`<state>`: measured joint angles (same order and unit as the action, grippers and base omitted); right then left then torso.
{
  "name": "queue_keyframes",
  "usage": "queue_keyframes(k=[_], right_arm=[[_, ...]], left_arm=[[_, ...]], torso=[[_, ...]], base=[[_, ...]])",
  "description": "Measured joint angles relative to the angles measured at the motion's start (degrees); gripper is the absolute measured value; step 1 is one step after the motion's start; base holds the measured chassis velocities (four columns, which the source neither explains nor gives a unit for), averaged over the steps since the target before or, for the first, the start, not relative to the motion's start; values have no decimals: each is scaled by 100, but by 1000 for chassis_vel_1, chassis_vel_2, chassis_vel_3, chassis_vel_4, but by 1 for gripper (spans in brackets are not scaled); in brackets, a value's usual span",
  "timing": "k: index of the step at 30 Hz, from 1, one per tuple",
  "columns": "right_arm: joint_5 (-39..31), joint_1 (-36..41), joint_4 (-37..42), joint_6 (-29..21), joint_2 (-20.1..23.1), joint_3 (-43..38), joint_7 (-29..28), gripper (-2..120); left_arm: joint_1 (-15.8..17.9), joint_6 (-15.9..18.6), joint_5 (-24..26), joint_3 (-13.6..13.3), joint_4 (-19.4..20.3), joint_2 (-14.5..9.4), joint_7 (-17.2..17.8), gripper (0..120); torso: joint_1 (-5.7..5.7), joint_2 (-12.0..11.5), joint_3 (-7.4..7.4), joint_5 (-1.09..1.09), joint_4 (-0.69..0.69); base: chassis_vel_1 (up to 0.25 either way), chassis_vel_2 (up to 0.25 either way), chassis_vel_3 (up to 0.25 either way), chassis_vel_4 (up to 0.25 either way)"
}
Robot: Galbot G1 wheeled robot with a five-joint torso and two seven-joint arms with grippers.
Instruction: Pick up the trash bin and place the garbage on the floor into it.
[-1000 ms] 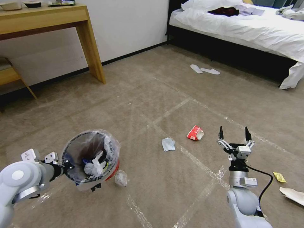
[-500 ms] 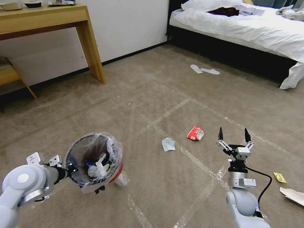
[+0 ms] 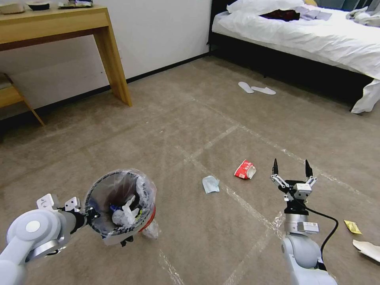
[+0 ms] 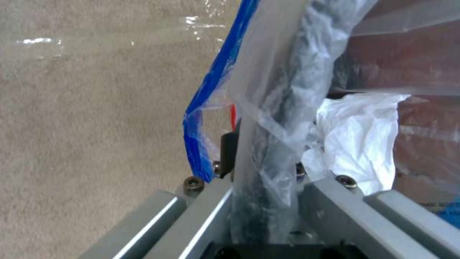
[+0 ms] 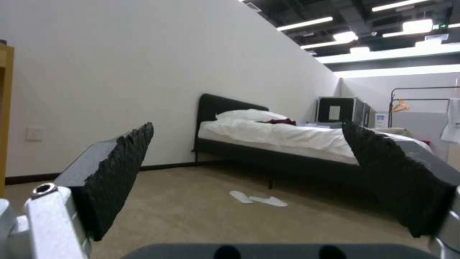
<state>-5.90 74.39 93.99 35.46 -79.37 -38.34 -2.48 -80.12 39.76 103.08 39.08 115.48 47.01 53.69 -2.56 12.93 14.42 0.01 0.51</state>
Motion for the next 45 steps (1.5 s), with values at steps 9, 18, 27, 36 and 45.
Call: queue_keyframes(k=[9,18,27,36,45], right_arm=[[-16,-50,-52,5,0,27,-1,100],[-45,-80,-62,5,20,42,5,100],[-87,-90,-77,5,27,53,6,100],[-103,-101,-80,17,28,67,24,100],[-104,-97,-86,40,7,82,58,100]], left_arm=[[19,-11,-9,-11,-14,-14,-6,0],[13,-16,-16,-15,-19,-11,-11,0],[14,-20,-20,-20,-24,-21,-27,0],[16,-20,-20,-25,-20,-29,-45,0],[0,-24,-27,-3,-8,-37,-52,0]], torso=[[0,0,0,0,0],[0,0,0,0,0],[0,0,-1,0,-1],[-1,0,0,0,0],[0,-1,0,1,-1]], base=[[-64,65,70,-74],[-99,103,90,-97],[-114,126,115,-123],[-176,161,172,-167],[-214,219,215,-217]])
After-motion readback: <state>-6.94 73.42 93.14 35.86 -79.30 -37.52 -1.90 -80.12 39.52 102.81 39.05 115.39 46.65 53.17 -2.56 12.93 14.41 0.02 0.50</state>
